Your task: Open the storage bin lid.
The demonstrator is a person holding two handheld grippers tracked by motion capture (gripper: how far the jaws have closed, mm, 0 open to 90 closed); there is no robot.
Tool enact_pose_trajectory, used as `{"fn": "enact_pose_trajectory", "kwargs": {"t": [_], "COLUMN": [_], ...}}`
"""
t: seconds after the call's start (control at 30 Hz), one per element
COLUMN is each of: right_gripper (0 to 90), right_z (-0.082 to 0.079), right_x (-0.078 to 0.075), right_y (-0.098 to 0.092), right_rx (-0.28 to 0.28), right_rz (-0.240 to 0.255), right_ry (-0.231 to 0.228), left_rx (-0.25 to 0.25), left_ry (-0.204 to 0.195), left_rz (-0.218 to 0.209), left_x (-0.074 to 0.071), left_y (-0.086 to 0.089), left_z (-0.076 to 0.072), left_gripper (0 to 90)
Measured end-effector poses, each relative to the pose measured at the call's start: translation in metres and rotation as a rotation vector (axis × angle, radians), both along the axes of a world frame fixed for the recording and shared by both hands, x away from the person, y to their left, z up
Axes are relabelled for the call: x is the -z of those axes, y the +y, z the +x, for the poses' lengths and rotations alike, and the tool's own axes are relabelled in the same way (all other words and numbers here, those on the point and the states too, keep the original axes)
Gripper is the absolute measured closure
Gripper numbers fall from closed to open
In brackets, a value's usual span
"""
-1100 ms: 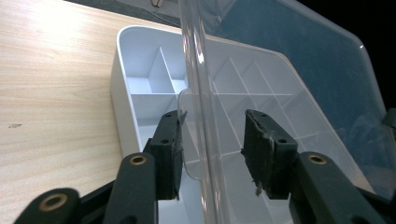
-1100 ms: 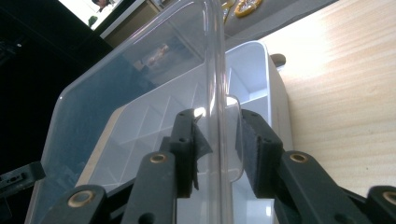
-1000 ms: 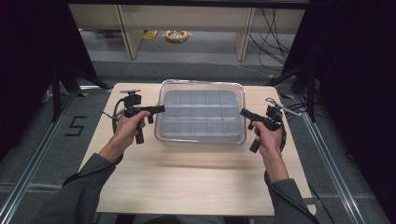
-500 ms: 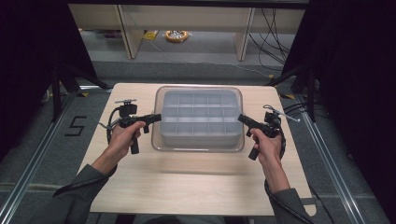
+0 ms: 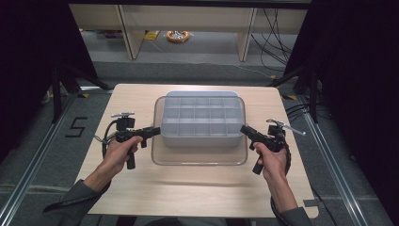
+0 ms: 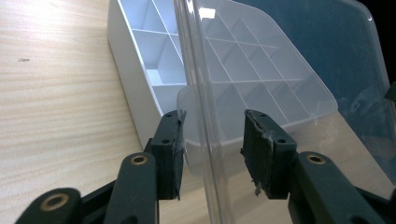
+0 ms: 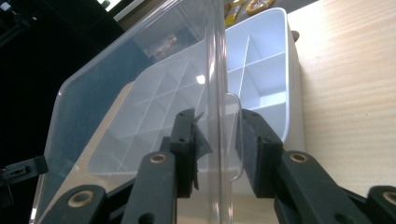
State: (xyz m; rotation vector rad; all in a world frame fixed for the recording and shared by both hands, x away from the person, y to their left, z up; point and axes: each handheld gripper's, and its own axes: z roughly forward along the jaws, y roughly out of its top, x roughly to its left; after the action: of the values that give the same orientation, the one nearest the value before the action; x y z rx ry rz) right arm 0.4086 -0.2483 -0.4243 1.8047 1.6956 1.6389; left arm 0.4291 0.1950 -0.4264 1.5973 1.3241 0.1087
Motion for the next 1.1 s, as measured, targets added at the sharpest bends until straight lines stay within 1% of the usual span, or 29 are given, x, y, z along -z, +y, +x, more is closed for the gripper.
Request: {"fn": "enact_pose_trajectory", "kwargs": {"t": [0.03,0.1,0.13,0.17,0.2,0.23,0.27,0.3,0.33,0.37,0.43,0.47,0.5,0.53,0.57,0.6,0.67,0.7,0.77,0.8,0.83,0.87,0.9,0.93,0.97,1.0,1.03,1.07,1.1], "right_gripper": [68.8,68.8,68.9,68.9,68.8,68.9,68.9,68.9,68.9,68.9,68.9,68.8,68.8,68.8,68.8,68.8,68.8,68.8,68.8,68.8,68.8,68.8,68.8,68.8,68.8,68.8,68.8,68.8,68.8], "right_z": [-0.002,-0.006,-0.008,-0.009,-0.012,-0.014,-0.017,-0.017,-0.021,-0.021,-0.025,-0.026,-0.029,-0.03,-0.03,-0.033,-0.034,-0.036,-0.038,-0.039,-0.041,-0.043,-0.044,-0.046,-0.048,-0.049,-0.051,-0.053,-0.055], "right_x": [0.0,0.001,0.003,0.004,0.006,0.006,0.006,0.008,0.009,0.009,0.01,0.01,0.01,0.013,0.013,0.014,0.015,0.016,0.018,0.019,0.02,0.021,0.022,0.022,0.023,0.025,0.025,0.026,0.027], "right_y": [0.001,0.0,0.0,-0.002,-0.001,0.0,0.001,-0.001,-0.001,-0.001,-0.002,-0.002,0.0,-0.002,-0.002,-0.001,-0.001,-0.001,-0.001,-0.001,-0.001,0.0,-0.001,0.0,0.0,0.0,0.0,0.0,0.0], "right_rx": [0.006,0.004,0.005,-0.004,-0.013,-0.007,-0.001,-0.01,-0.017,-0.017,-0.008,-0.011,-0.009,-0.031,-0.031,-0.02,-0.023,-0.019,-0.025,-0.023,-0.016,-0.014,-0.023,-0.018,-0.015,-0.03,-0.026,-0.018,-0.03], "right_rz": [0.012,0.01,-0.003,-0.016,0.007,-0.004,0.008,-0.016,0.015,0.015,-0.025,-0.017,0.019,-0.003,-0.003,-0.01,-0.007,-0.009,-0.003,-0.013,-0.01,-0.002,-0.005,-0.011,-0.007,-0.004,0.0,-0.012,-0.006], "right_ry": [0.013,0.021,0.022,0.008,0.009,0.008,0.029,0.008,0.014,0.014,0.013,0.011,0.027,-0.008,-0.008,0.01,0.007,0.012,0.01,0.019,0.024,0.02,0.011,0.02,0.02,0.002,0.013,0.023,0.012], "left_rx": [0.0,0.005,0.012,0.008,0.008,0.011,0.012,0.017,0.016,0.018,0.022,0.027,0.03,0.028,0.033,0.038,0.039,0.044,0.049,0.053,0.052,0.052,0.056,0.057,0.053,0.063,0.062,0.06,0.063], "left_ry": [0.0,0.0,-0.006,-0.006,-0.007,-0.008,-0.006,-0.005,-0.003,-0.003,-0.003,-0.002,-0.004,-0.004,-0.002,-0.002,-0.006,-0.003,-0.002,0.004,0.014,0.021,0.017,0.018,0.018,0.015,0.013,0.011,0.016], "left_rz": [0.0,-0.005,-0.002,0.007,0.009,0.009,0.009,0.009,0.005,0.008,0.007,0.008,0.011,0.016,0.014,0.017,0.02,0.014,0.024,0.021,0.014,0.012,0.015,0.017,0.02,0.019,0.031,0.031,0.027], "left_x": [0.0,0.002,0.003,0.004,0.005,0.007,0.007,0.008,0.009,0.01,0.011,0.012,0.012,0.012,0.013,0.013,0.013,0.014,0.016,0.017,0.019,0.02,0.021,0.022,0.022,0.023,0.024,0.025,0.026], "left_y": [0.0,0.001,0.002,0.002,0.002,0.002,0.002,0.002,0.002,0.003,0.003,0.003,0.003,0.003,0.003,0.004,0.004,0.004,0.004,0.004,0.004,0.005,0.005,0.006,0.006,0.006,0.006,0.006,0.007], "left_z": [0.0,-0.005,-0.006,-0.009,-0.011,-0.013,-0.014,-0.015,-0.017,-0.018,-0.021,-0.022,-0.024,-0.025,-0.026,-0.029,-0.03,-0.032,-0.035,-0.036,-0.038,-0.04,-0.041,-0.043,-0.046,-0.047,-0.05,-0.052,-0.053], "left_gripper": [58.8,59.0,59.1,59.1,58.9,58.9,58.9,58.9,58.9,58.9,59.0,58.9,58.8,58.8,58.8,58.7,58.7,58.7,58.6,58.4,58.4,58.3,58.4,58.6,58.6,58.6,58.5,58.5,58.4]}}
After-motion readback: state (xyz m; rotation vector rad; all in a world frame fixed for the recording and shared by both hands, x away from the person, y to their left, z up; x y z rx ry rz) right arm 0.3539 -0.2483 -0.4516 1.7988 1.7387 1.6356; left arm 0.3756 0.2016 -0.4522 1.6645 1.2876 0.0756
